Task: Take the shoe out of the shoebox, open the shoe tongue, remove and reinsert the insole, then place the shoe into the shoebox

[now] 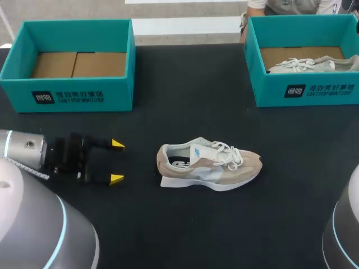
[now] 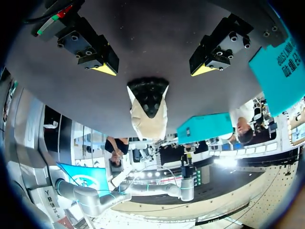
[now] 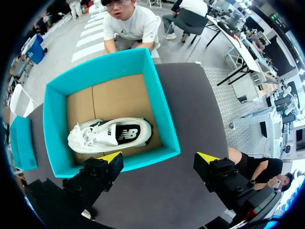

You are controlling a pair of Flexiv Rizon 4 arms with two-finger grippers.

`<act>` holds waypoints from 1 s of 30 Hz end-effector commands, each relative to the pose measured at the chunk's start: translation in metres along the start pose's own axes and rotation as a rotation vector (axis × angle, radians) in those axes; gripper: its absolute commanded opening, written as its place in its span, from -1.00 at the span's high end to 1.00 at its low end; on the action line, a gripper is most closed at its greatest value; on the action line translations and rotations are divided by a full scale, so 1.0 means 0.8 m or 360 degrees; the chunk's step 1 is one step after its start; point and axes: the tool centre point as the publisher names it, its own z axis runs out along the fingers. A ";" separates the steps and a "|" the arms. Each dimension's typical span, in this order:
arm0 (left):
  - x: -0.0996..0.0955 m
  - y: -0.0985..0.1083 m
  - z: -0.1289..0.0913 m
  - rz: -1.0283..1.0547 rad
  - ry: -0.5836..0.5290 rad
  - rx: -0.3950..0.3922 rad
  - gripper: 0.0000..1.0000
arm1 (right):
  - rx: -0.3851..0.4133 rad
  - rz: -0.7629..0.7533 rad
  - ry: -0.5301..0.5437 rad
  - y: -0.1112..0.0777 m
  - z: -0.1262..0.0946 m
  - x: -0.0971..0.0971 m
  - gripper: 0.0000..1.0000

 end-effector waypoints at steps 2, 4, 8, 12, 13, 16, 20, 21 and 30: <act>0.002 -0.002 0.000 -0.0002 0.0003 -0.0010 -1.00 | -0.0001 0.0000 0.0000 0.000 0.000 0.000 -1.00; 0.002 -0.002 0.000 -0.0002 0.0003 -0.0010 -1.00 | -0.0001 0.0000 0.0000 0.000 0.000 0.000 -1.00; 0.002 -0.002 0.000 -0.0002 0.0003 -0.0010 -1.00 | -0.0001 0.0000 0.0000 0.000 0.000 0.000 -1.00; 0.002 -0.002 0.000 -0.0002 0.0003 -0.0010 -1.00 | -0.0001 0.0000 0.0000 0.000 0.000 0.000 -1.00; 0.002 -0.002 0.000 -0.0002 0.0003 -0.0010 -1.00 | -0.0001 0.0000 0.0000 0.000 0.000 0.000 -1.00; 0.003 -0.005 0.010 -0.0003 0.0005 -0.0005 -1.00 | -0.0001 0.0000 0.0000 0.000 0.000 0.000 -1.00; 0.005 -0.015 0.037 0.0022 0.0048 0.0017 -1.00 | -0.0001 0.0000 0.0000 0.000 0.000 0.000 -1.00; 0.006 -0.017 0.040 0.0039 0.0046 0.0018 -1.00 | -0.0001 0.0000 0.0000 0.000 0.000 0.000 -1.00; 0.005 -0.034 0.081 0.0050 0.0041 0.0063 -1.00 | -0.0001 0.0000 0.0000 0.000 0.000 0.000 -1.00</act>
